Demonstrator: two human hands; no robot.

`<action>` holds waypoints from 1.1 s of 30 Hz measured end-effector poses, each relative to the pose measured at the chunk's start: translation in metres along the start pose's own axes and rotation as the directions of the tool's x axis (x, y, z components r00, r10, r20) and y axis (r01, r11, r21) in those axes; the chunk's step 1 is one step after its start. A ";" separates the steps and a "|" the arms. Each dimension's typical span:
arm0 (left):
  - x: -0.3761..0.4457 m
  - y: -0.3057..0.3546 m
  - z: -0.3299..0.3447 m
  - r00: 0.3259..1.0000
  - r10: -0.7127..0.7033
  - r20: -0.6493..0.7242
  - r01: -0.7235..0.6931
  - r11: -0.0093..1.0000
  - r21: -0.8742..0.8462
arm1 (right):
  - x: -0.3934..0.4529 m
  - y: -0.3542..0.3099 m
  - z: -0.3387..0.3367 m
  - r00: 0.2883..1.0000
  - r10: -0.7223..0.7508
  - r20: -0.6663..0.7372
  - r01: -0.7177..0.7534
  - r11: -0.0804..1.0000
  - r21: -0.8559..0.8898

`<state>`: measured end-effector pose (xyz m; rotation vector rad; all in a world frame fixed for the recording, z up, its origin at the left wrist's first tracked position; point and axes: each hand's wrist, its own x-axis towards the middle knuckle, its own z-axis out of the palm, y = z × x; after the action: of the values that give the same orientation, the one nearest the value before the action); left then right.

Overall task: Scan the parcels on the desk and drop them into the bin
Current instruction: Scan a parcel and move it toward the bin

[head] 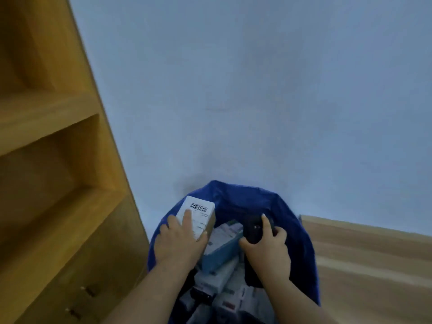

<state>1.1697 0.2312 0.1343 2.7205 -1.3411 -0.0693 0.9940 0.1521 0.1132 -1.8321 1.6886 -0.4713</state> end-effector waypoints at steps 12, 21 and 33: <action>0.044 0.048 0.092 0.798 0.511 0.319 -0.526 0.849 -0.046 | -0.015 0.042 0.045 0.812 0.556 -0.174 -0.548 0.831 0.099; 0.034 0.042 0.184 0.696 0.554 0.456 -0.662 0.741 0.111 | -0.012 0.091 0.106 0.700 0.700 -0.143 -0.689 0.714 0.123; 0.039 0.033 0.199 0.671 0.616 0.413 -0.707 0.699 0.107 | -0.025 0.102 0.134 0.696 0.706 -0.133 -0.692 0.709 0.139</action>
<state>1.1499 0.1654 -0.0588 2.2477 -2.5490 -0.3472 0.9959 0.2002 -0.0502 -0.9652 2.2844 -0.3575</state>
